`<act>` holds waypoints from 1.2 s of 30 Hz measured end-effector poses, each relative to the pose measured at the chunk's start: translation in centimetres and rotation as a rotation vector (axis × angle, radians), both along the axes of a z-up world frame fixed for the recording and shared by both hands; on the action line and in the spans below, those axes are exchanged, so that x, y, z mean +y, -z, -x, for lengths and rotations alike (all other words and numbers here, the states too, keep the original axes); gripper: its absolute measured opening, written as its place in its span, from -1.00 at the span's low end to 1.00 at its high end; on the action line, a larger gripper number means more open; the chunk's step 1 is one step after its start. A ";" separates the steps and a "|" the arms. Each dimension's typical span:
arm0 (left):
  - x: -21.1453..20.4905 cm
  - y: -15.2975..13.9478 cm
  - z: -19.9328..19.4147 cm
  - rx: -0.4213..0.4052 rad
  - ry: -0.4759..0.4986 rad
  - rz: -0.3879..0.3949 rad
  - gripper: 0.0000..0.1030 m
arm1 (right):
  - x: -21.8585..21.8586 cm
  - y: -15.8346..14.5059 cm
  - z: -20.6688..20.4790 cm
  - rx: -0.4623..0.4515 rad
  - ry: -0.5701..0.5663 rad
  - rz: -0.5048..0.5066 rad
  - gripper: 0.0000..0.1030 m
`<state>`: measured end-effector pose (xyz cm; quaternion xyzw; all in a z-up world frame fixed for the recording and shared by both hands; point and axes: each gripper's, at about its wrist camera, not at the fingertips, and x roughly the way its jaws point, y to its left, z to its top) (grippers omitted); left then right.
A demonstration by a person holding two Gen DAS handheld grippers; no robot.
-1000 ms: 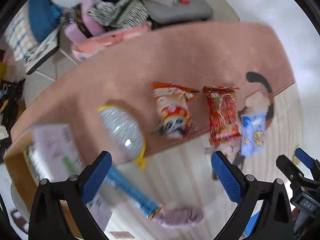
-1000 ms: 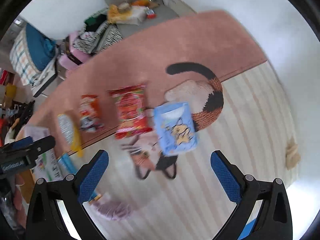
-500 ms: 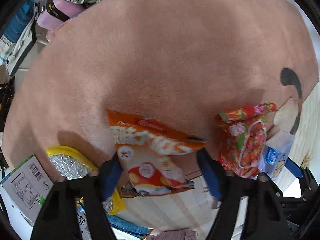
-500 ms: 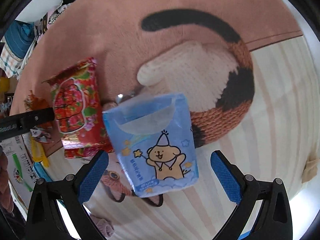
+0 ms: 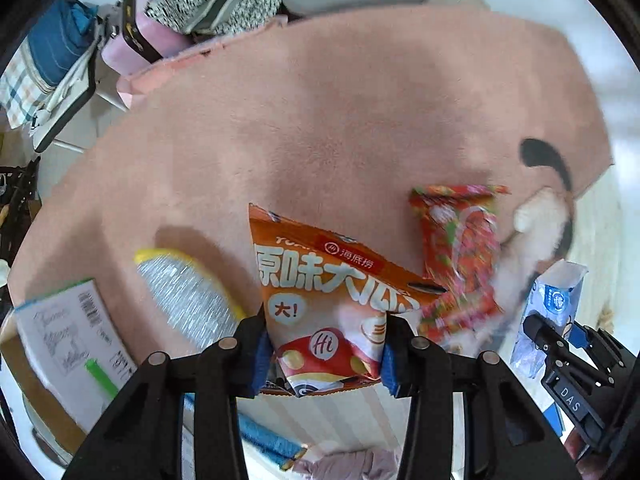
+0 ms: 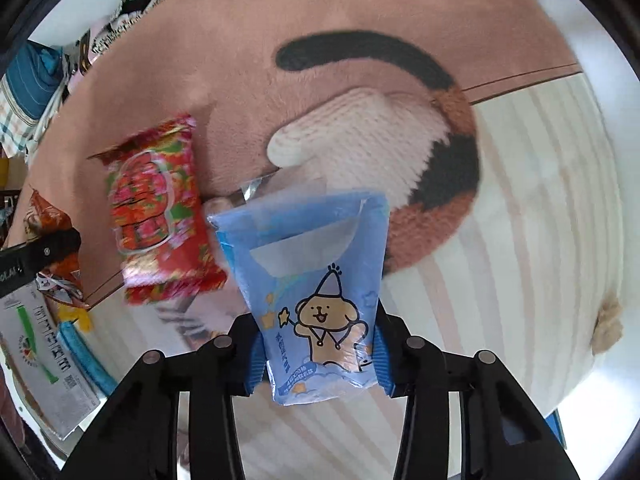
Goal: Organize soft objects
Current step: 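Grasp the orange panda chip bag with the left tool while the right tool grasps the blue dog pack, then carry both bags into the box beside the white bag and release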
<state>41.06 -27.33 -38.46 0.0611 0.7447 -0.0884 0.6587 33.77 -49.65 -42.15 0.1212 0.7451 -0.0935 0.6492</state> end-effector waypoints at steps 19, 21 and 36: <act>31.2 -16.3 14.5 -0.206 -0.268 0.078 -0.23 | 31.2 -17.8 7.0 -0.251 -0.299 -0.275 -0.13; 35.3 -15.5 15.2 -0.195 -0.317 0.040 -0.23 | 36.1 -17.3 7.1 -0.235 -0.337 -0.296 -0.13; 45.9 -4.5 6.5 -0.049 -0.355 -0.061 -0.23 | 50.3 -6.4 6.2 -0.062 -0.409 -0.181 -0.14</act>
